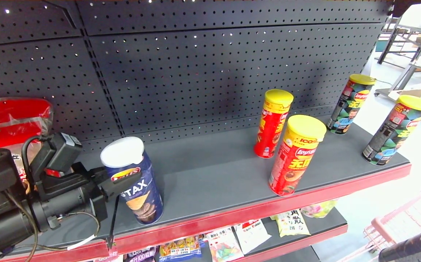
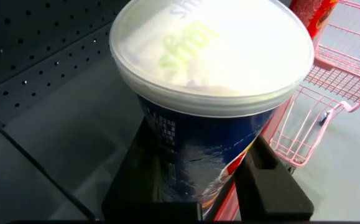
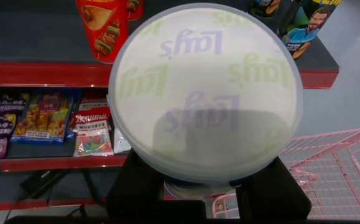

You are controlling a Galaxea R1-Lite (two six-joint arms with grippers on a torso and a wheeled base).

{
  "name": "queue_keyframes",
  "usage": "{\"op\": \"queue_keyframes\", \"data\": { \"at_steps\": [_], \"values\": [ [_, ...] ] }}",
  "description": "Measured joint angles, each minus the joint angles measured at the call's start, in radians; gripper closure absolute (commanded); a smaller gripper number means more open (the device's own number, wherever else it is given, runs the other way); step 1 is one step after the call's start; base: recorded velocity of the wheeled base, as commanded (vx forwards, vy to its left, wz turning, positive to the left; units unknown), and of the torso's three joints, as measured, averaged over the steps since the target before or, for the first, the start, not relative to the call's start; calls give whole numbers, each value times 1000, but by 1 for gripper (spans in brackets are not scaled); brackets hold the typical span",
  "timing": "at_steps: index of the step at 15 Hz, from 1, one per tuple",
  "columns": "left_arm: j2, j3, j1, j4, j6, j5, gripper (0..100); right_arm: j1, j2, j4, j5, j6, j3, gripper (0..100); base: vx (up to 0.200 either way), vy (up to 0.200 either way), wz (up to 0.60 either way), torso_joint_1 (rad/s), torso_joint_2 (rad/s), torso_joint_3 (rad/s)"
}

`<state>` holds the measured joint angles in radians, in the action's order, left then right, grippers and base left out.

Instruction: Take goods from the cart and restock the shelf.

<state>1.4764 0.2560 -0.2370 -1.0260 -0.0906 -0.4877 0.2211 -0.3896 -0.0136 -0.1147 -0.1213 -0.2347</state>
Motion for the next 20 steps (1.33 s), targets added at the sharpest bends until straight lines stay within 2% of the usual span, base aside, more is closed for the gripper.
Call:
{"op": "queue_keyframes", "data": {
  "at_steps": [5, 13, 14, 20],
  "values": [
    [-12, -3, -2, 7, 15, -1, 100, 0, -1, 0, 0, -1, -1, 100, 0, 0, 0, 0, 0, 0],
    [-16, -28, -2, 0, 7, -1, 100, -1, -1, 1, 0, 0, -1, 100, 0, 0, 0, 0, 0, 0],
    [-16, -28, -2, 1, 7, -1, 0, -1, -1, 1, 0, 0, -1, 100, 0, 0, 0, 0, 0, 0],
    [-23, -46, -2, 4, 6, 1, 0, -1, -1, 1, 0, 0, -1, 100, 0, 0, 0, 0, 0, 0]
  ]
}}
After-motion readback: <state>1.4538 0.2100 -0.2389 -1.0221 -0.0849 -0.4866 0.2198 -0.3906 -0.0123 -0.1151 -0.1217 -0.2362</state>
